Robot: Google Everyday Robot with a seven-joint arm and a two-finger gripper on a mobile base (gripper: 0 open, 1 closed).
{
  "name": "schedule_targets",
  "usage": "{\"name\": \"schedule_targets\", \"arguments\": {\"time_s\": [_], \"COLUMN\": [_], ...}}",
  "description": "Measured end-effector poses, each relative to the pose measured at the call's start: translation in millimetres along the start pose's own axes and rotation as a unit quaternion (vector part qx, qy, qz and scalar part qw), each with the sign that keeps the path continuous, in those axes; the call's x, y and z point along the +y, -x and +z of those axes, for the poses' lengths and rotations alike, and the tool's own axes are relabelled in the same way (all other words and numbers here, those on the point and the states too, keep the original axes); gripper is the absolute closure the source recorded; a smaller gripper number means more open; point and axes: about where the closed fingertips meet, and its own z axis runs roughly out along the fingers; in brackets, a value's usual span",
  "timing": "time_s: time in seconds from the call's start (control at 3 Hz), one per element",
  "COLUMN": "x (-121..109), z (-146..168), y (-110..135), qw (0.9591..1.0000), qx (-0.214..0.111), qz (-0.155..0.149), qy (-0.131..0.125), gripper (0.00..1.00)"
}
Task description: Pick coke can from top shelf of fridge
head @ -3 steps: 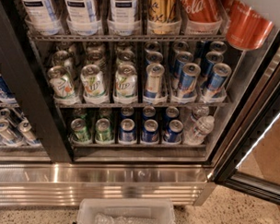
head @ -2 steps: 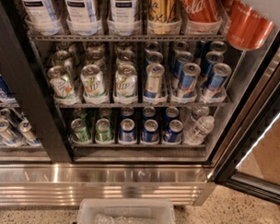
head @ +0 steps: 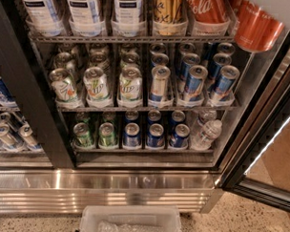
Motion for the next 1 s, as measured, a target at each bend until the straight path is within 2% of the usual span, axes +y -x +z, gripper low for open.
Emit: {"name": "schedule_targets", "arguments": {"time_s": [1.0], "x": [0.0], "z": [0.0], "y": [0.0], "qw": [1.0000], "qx": [0.000], "qz": [0.000], "qy": [0.000], "gripper": [1.00]}}
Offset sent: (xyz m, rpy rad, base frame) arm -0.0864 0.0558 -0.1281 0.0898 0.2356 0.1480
